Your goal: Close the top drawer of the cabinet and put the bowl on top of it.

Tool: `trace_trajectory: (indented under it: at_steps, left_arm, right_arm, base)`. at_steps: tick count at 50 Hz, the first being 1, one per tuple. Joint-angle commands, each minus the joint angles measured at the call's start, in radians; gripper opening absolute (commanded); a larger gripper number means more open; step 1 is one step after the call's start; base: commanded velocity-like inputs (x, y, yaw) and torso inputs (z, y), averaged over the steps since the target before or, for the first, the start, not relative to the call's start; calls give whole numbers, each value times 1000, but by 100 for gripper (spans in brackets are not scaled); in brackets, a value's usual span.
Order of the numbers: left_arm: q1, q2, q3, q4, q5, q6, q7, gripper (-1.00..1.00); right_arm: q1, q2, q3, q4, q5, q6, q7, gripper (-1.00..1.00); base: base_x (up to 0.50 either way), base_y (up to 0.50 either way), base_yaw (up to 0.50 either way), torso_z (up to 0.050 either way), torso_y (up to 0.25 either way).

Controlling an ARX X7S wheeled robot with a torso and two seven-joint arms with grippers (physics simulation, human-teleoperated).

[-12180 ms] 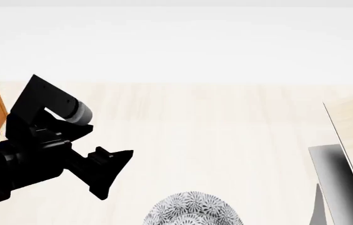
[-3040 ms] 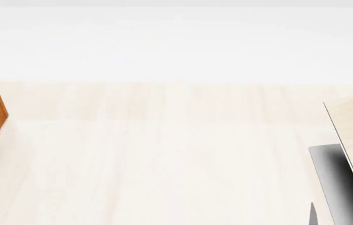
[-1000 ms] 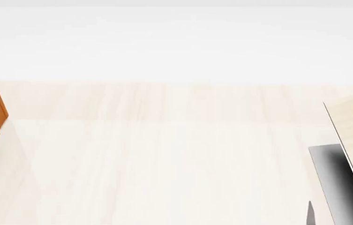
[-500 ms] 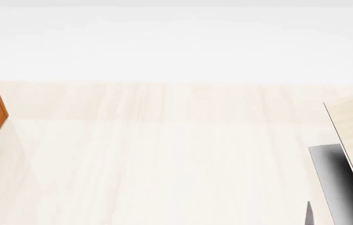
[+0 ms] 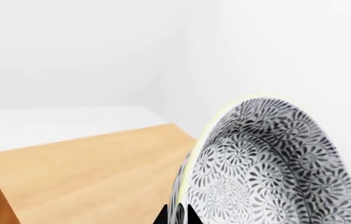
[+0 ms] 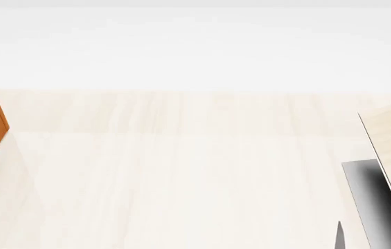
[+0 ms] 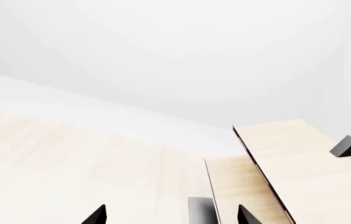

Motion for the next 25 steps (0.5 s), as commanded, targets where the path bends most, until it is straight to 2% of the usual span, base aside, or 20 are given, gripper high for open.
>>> trace_trajectory:
  at_steps: [1,2,3,5,25]
  left_arm:
    - [16,4,-69,35,-28,27,4,-100]
    - [15,5,-73,36,-29,28,-1,-100]
    - [14,7,-77,35,-31,29,-4,-100]
    - [8,9,-72,32,-29,30,-5,-100]
    - [3,53,8,-65,35,86,86,-100]
  right_arm:
    - [-3,30,52,-14,78,-10,-12,100]
    - [-4,19,32,-7,49,-17,-22,100]
    - [9,55,67,-16,120,-1,6,100]
    - [-11,1,-1,3,2,-36,-38,100]
    - [-24,-4,-5,1,-11,-39,-33,100]
  base:
    - [0,0,0,0,0]
    - [0,0,0,0,0]
    - [0,0,0,0,10]
    - [0,0,0,0,0]
    - [0,0,0,0,0]
